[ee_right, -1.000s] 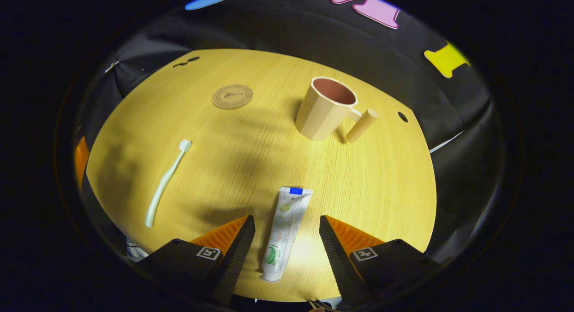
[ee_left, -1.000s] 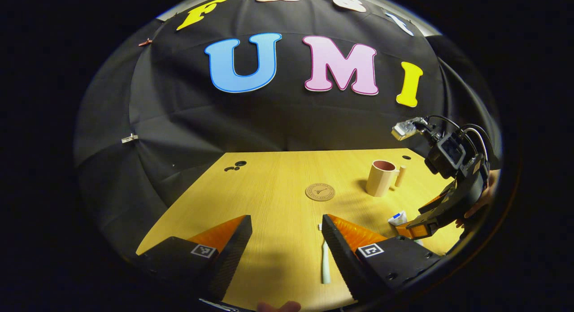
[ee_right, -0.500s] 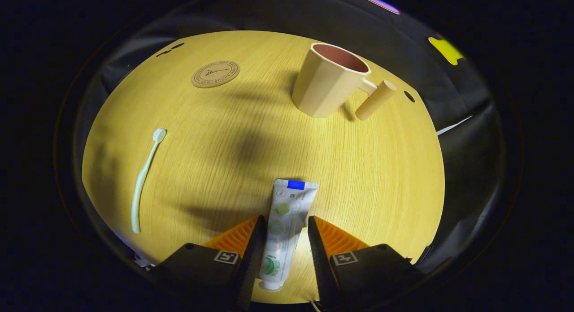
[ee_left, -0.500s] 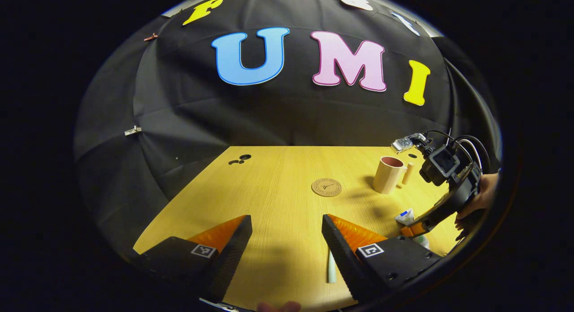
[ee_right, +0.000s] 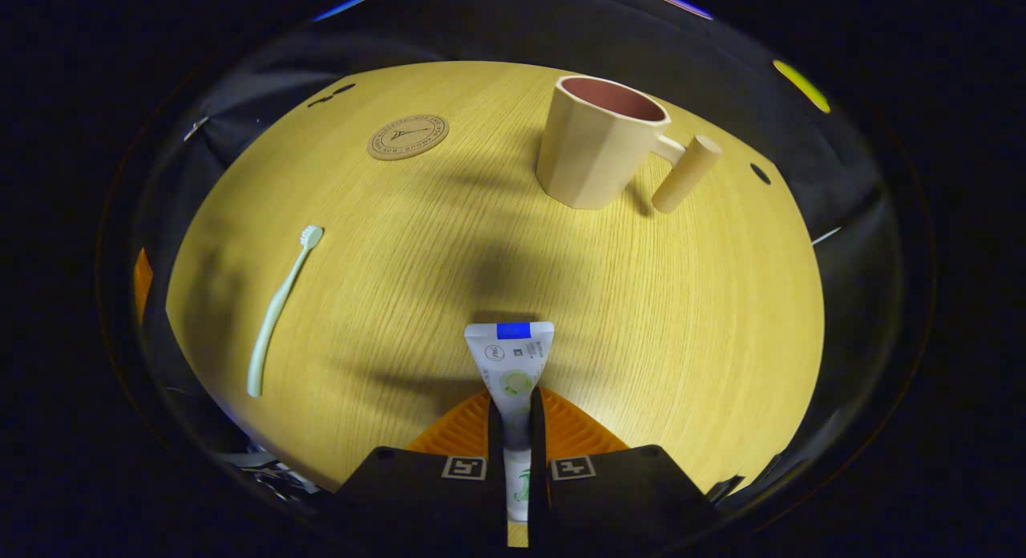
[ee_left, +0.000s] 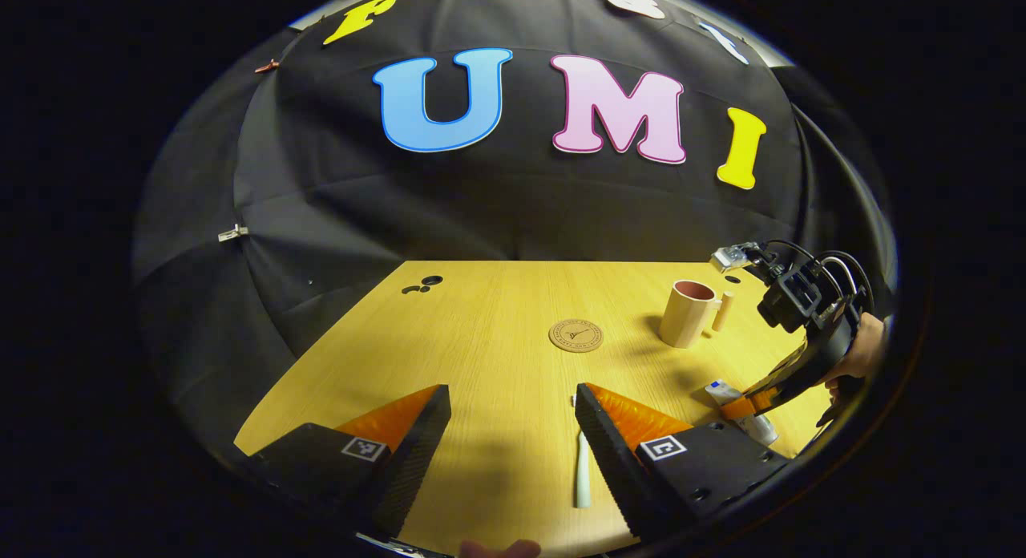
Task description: Put the toothbrush and toothpaste on the desktop into the cup, then pick up the cup and place it on the coaster on the desktop.
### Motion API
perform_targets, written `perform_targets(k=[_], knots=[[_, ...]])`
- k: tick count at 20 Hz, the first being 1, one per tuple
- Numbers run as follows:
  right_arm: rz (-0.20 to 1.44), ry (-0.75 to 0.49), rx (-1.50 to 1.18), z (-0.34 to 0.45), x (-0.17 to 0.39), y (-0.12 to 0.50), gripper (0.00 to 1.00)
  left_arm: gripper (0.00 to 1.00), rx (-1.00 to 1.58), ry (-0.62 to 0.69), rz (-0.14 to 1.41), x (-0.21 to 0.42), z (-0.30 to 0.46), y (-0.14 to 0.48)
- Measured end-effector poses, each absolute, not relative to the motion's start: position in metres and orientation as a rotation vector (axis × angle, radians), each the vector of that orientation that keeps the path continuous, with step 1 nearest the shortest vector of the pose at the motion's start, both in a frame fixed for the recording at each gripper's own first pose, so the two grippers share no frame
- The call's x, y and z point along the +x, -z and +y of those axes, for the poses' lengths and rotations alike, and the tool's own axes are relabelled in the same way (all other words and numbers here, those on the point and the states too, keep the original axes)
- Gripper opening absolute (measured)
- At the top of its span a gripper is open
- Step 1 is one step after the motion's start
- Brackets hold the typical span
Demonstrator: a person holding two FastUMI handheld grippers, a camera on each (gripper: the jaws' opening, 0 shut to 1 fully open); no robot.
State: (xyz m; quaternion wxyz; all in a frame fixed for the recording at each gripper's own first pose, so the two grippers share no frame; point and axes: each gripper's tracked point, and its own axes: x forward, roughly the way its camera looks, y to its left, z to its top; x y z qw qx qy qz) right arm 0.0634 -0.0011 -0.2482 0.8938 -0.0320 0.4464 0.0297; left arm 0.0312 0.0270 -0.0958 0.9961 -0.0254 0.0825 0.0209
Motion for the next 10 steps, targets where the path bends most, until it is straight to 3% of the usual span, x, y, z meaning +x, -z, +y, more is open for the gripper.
perform_targets(k=[2, 3, 4, 7, 8, 9, 10], knots=[[0.892, -0.066, 0.020, -0.007, 0.066, 0.245, 0.14, 0.99, -0.081, 0.009, 0.193, 0.032, 0.015, 0.101], [0.861, -0.070, 0.029, -0.011, 0.063, 0.239, 0.09, 0.98, -0.105, 0.032, 0.212, 0.033, 0.010, 0.103], [0.832, -0.073, 0.025, -0.015, 0.060, 0.234, 0.14, 0.98, -0.130, 0.050, 0.234, 0.034, 0.005, 0.105], [0.753, -0.107, 0.041, -0.022, 0.056, 0.213, 0.14, 0.96, -0.173, 0.072, 0.303, 0.040, -0.005, 0.116], [0.735, -0.120, 0.047, -0.024, 0.053, 0.207, 0.14, 0.87, -0.180, 0.078, 0.328, 0.043, -0.009, 0.120], [0.721, -0.133, 0.048, -0.025, 0.050, 0.200, 0.14, 0.94, -0.183, 0.081, 0.357, 0.044, -0.013, 0.126], [0.708, -0.150, 0.047, -0.026, 0.047, 0.194, 0.14, 0.94, -0.179, 0.081, 0.382, 0.046, -0.017, 0.130]])
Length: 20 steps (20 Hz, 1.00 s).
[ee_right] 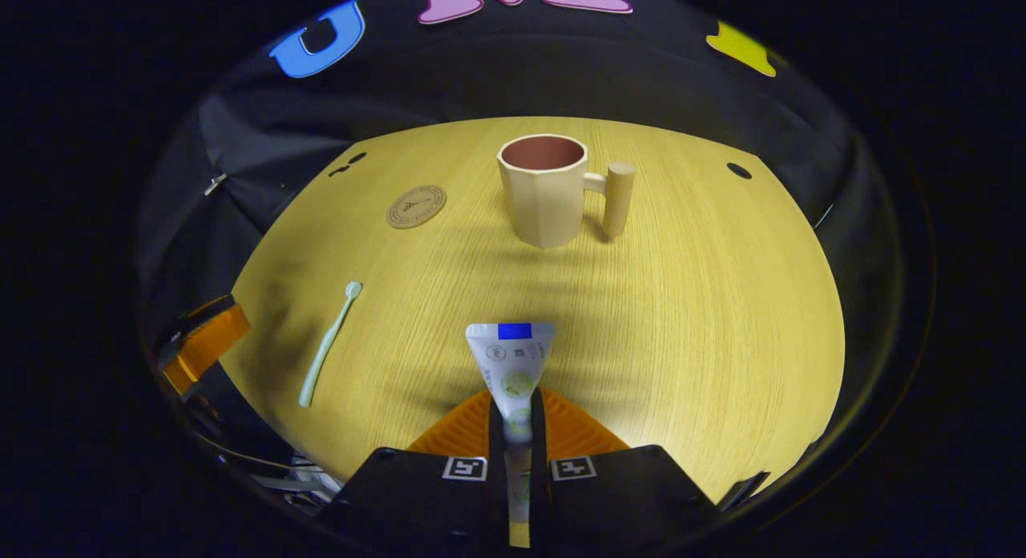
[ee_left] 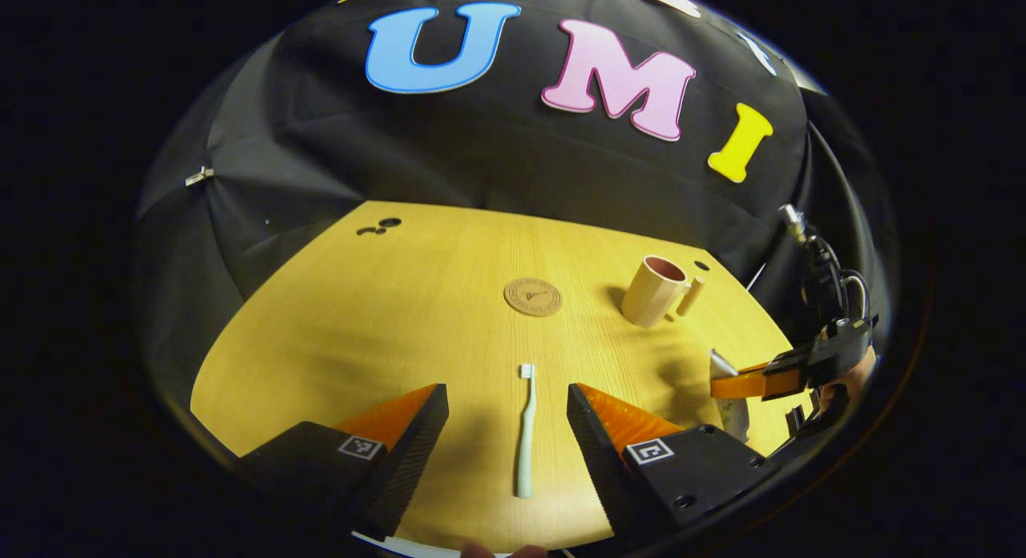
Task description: Put the toothbrush and toothpaste on the desktop into the cup, then pick up the cup and place it on the coaster on the desktop.
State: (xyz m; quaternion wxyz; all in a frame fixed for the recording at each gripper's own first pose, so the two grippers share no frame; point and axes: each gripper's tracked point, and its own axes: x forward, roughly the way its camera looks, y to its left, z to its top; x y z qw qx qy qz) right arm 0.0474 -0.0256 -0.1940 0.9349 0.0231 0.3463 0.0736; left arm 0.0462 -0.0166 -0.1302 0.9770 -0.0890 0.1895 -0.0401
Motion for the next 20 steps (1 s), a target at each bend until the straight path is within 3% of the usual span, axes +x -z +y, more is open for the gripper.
perform_targets(k=[8, 20], knots=[[0.622, -0.285, 0.059, -0.033, 0.029, 0.149, 0.14, 0.93, -0.094, 0.120, 0.556, 0.077, -0.048, 0.167], [0.624, -0.285, 0.093, -0.074, 0.038, 0.155, 0.14, 0.87, 0.087, 0.161, 0.762, 0.108, -0.051, 0.216]])
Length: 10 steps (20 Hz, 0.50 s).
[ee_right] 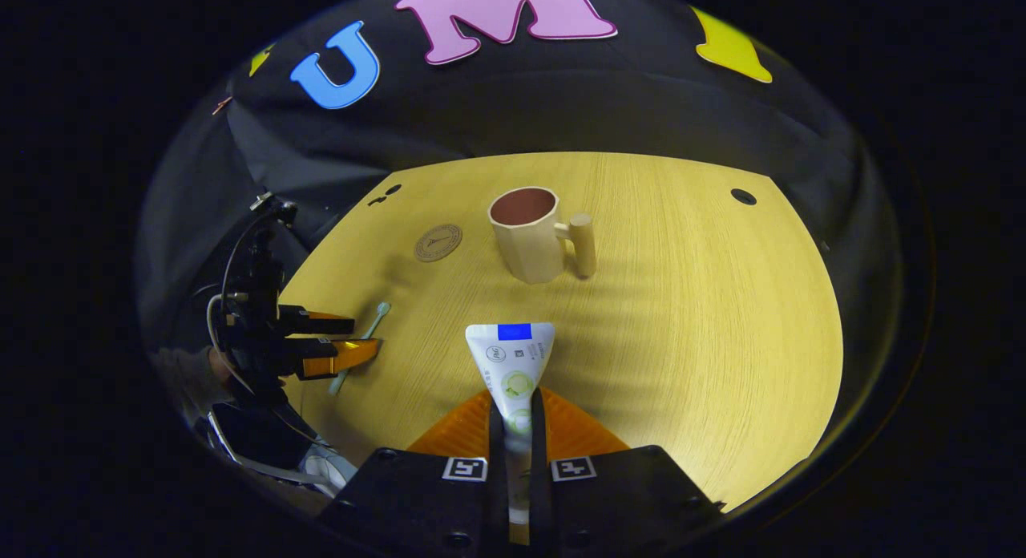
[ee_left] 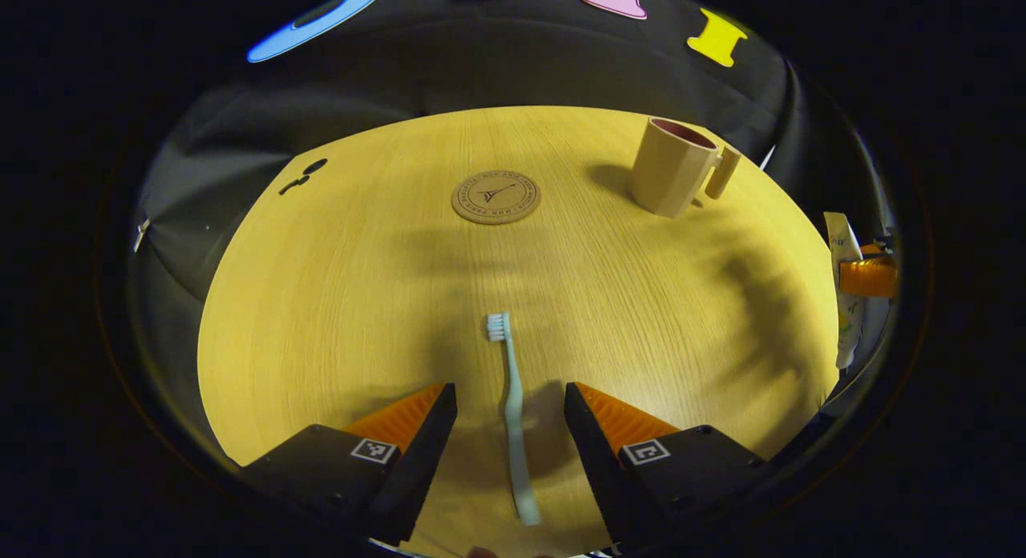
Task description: Put the toothbrush and toothpaste on the desktop into the cup, then pick up the cup and place it on the coaster on the desktop.
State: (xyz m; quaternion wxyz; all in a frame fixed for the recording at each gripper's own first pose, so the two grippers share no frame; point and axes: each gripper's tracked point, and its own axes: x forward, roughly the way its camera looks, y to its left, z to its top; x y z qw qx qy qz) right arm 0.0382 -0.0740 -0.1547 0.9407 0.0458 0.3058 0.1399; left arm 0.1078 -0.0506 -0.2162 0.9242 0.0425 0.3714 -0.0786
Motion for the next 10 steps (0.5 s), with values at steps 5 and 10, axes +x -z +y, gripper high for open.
perform_targets(k=[5, 10], knots=[[0.628, -0.291, 0.116, -0.083, 0.043, 0.155, 0.14, 0.83, 0.089, 0.172, 0.790, 0.105, -0.051, 0.219], [0.625, -0.293, 0.135, -0.088, 0.041, 0.155, 0.14, 0.44, 0.077, 0.138, 0.806, 0.103, -0.043, 0.219]])
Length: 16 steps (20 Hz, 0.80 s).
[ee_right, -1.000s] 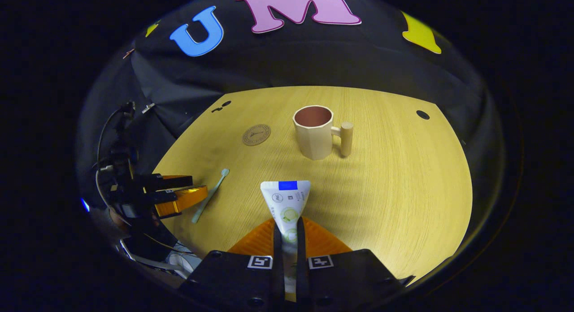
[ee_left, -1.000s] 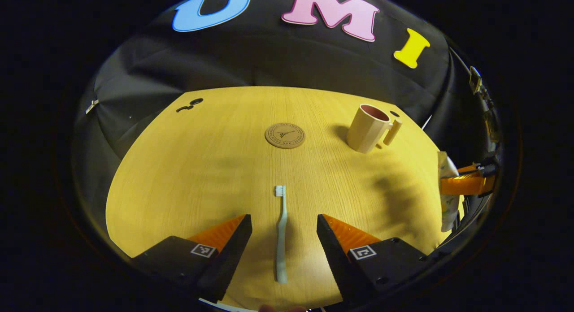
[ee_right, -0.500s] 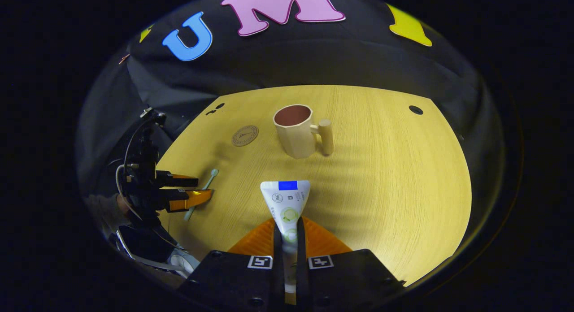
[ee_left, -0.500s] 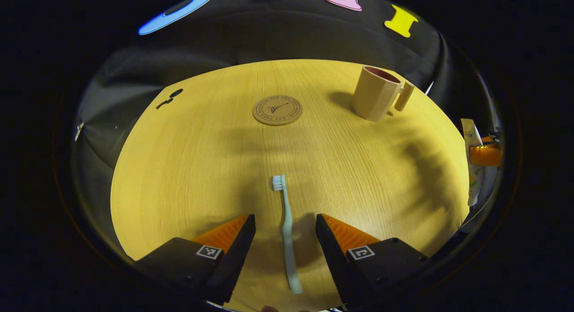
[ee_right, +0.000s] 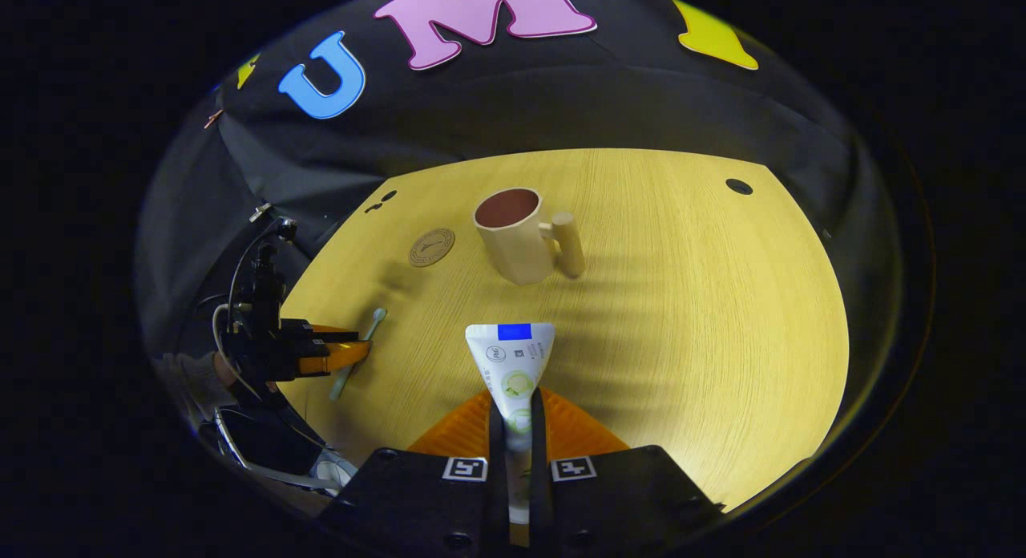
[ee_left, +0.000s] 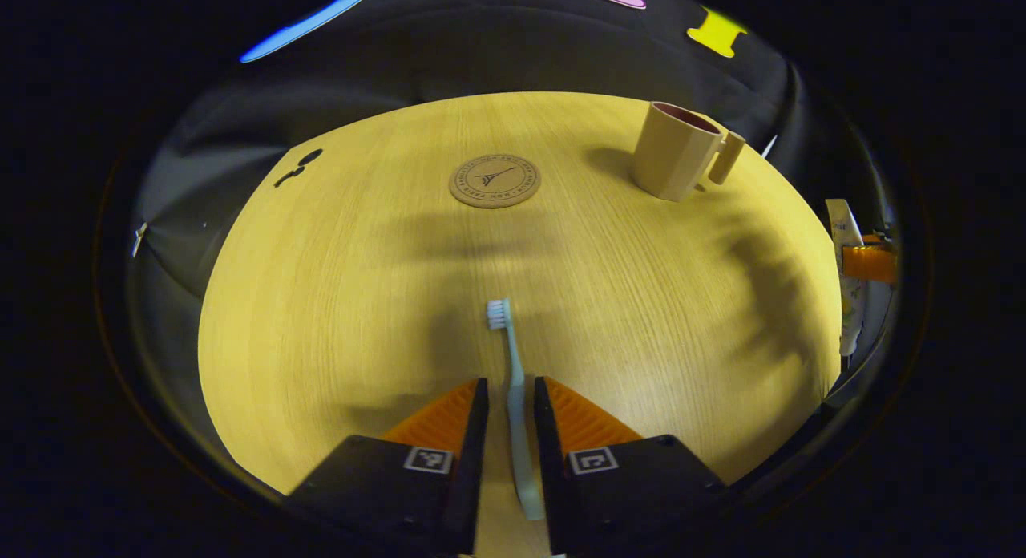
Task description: Put the toothbrush and toothpaste on the desktop into the cup, then pick up the cup and place it on the coaster on the desktop.
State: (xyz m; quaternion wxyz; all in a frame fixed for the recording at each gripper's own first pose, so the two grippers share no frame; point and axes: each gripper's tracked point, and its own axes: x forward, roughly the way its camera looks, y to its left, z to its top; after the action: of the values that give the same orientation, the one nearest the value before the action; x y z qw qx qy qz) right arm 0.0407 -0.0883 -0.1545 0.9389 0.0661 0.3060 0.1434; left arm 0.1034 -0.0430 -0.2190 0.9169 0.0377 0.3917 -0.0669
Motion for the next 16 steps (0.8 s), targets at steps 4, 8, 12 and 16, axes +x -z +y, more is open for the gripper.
perform_targets(k=[4, 8, 12, 16], knots=[[0.624, -0.286, 0.154, -0.093, 0.039, 0.158, 0.14, 0.14, 0.077, 0.140, 0.826, 0.103, -0.042, 0.220], [0.612, -0.277, 0.168, -0.099, 0.037, 0.155, 0.14, 0.07, 0.075, 0.156, 0.794, 0.104, -0.041, 0.217], [0.578, -0.269, 0.169, -0.103, 0.035, 0.149, 0.14, 0.06, 0.095, 0.133, 0.732, 0.102, -0.041, 0.205], [0.512, -0.301, 0.197, -0.098, 0.034, 0.133, 0.14, 0.02, 0.060, 0.141, 0.605, 0.097, -0.058, 0.171]])
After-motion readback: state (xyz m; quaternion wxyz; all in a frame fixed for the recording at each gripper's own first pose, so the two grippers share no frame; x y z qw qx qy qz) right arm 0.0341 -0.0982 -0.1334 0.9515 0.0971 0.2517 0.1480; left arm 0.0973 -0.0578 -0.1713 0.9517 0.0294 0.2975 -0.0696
